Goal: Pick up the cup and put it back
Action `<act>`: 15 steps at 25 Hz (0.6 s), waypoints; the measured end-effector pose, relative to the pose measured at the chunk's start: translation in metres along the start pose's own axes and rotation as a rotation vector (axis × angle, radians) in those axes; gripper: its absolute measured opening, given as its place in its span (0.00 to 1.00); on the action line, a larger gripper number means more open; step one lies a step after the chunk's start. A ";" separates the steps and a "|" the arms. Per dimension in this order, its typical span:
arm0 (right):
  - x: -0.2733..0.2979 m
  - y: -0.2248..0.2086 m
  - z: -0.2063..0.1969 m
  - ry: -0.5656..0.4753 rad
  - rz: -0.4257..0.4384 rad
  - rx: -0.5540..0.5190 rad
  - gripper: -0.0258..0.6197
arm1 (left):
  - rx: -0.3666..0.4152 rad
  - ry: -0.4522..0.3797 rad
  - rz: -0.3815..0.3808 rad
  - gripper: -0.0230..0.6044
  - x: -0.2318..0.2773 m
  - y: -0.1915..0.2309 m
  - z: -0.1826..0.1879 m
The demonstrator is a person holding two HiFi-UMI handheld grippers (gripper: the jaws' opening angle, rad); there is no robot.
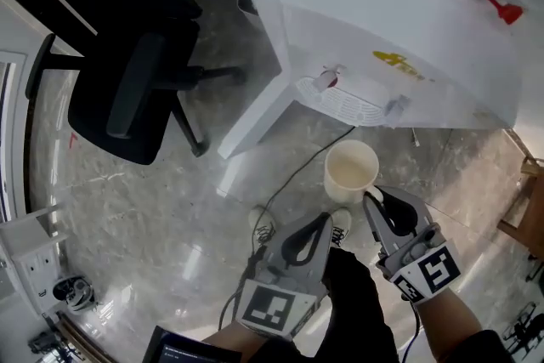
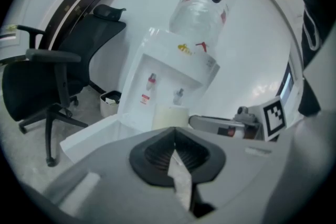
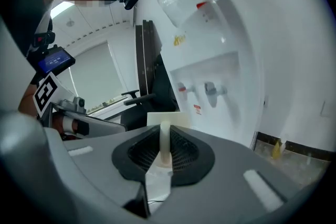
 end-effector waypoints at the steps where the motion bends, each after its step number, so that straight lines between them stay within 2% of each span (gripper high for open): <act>1: 0.009 -0.010 -0.012 0.001 0.002 -0.009 0.11 | 0.012 -0.003 -0.010 0.04 0.009 0.005 -0.013; 4: 0.035 -0.040 -0.051 -0.009 0.000 -0.040 0.11 | 0.043 -0.010 -0.046 0.04 0.035 0.021 -0.052; 8: 0.081 -0.083 -0.130 0.042 -0.012 -0.044 0.11 | 0.075 -0.027 -0.104 0.04 0.076 0.052 -0.115; 11: 0.124 -0.124 -0.183 0.026 -0.043 -0.076 0.11 | 0.073 -0.052 -0.136 0.04 0.106 0.082 -0.160; 13: 0.152 -0.148 -0.210 0.021 -0.055 -0.035 0.11 | 0.074 -0.045 -0.147 0.04 0.118 0.100 -0.179; 15: 0.178 -0.173 -0.226 0.004 -0.076 0.000 0.11 | 0.067 -0.053 -0.168 0.04 0.129 0.117 -0.180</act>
Point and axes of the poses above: the fingertips, and each gripper's own axes: x forward along the fingers, y to its left, z out of its top, the point moved 7 cm from there along -x, backward along the fingers, and after that the axes turned 10 degrees about x, right-handed, at the moved point
